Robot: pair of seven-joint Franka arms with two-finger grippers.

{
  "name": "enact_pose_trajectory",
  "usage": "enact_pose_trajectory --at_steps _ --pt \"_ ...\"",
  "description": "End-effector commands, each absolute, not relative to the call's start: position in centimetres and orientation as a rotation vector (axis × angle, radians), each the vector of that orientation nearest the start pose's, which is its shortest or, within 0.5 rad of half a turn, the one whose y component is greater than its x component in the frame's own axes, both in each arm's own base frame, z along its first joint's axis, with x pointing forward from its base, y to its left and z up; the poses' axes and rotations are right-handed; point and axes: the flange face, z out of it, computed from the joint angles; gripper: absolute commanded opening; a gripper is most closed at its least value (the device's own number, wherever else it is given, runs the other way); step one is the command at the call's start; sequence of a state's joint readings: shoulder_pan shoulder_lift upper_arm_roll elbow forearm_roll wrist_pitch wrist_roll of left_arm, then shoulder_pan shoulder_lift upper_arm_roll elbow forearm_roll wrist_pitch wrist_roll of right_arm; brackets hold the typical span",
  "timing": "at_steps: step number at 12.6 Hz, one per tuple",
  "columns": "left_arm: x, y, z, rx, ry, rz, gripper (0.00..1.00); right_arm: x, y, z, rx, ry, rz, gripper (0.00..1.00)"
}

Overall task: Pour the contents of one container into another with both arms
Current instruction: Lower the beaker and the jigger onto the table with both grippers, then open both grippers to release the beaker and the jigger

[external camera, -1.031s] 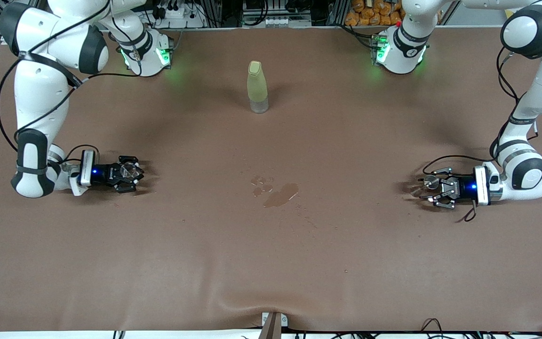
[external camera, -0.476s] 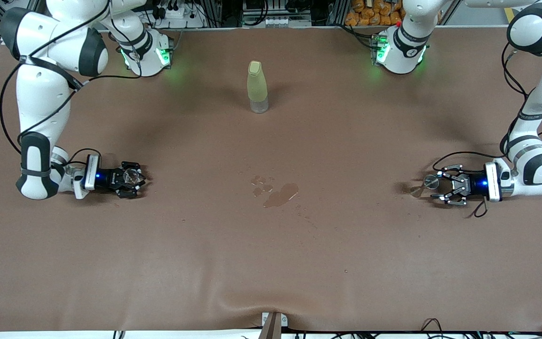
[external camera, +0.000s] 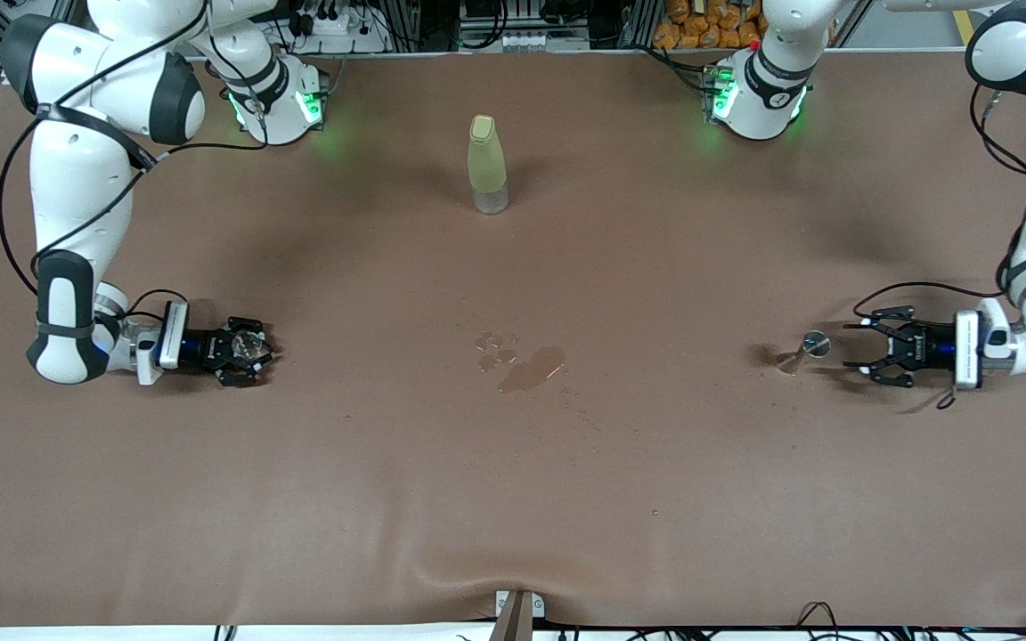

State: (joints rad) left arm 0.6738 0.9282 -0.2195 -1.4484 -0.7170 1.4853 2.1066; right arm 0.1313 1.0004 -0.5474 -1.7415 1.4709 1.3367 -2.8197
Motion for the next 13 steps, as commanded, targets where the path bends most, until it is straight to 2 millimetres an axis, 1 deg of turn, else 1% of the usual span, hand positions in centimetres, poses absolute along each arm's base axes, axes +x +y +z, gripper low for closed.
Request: enact_pose_trajectory --at_steps 1,2,4,5,6,7,8,9,11,12,13 --pt "58.3 25.0 18.4 1.639 -1.278 0.562 0.68 55.1 -10.6 5.2 -1.237 -1.619 -1.226 0.24" --pt "58.2 25.6 20.1 1.706 -1.270 0.470 0.68 55.0 -10.7 5.2 -1.268 -1.578 -1.194 0.49" --pt "58.2 26.5 23.5 1.852 -1.215 0.308 0.68 55.0 -10.6 5.3 -1.305 -1.525 -1.150 0.86" --pt "58.2 26.9 26.5 1.933 -1.218 0.235 0.68 55.0 -10.8 5.5 -1.321 -1.508 -1.134 0.97" --pt "58.4 27.0 29.6 2.032 -1.206 0.146 0.68 55.0 -11.3 5.8 -1.337 -1.490 -1.121 1.00" --pt "58.5 26.6 32.3 2.123 -1.187 0.062 0.68 55.1 -12.0 6.3 -1.365 -1.476 -1.107 1.00" --pt "58.5 26.5 34.9 2.202 -1.154 0.019 0.68 55.1 -12.8 6.9 -1.385 -1.478 -1.093 1.00" --pt "58.5 26.2 37.4 2.261 -1.125 0.013 0.69 55.3 -13.4 7.6 -1.390 -1.498 -1.077 1.00" --pt "58.5 24.8 41.9 2.384 -1.106 -0.050 0.69 55.4 -14.8 8.7 -1.441 -1.481 -0.998 1.00" --pt "58.4 24.0 44.1 2.466 -1.082 -0.103 0.69 55.8 -15.8 9.8 -1.474 -1.480 -0.947 1.00" --pt "58.7 22.2 45.8 2.526 -1.062 -0.141 0.73 56.1 -16.6 10.8 -1.503 -1.476 -0.886 1.00"
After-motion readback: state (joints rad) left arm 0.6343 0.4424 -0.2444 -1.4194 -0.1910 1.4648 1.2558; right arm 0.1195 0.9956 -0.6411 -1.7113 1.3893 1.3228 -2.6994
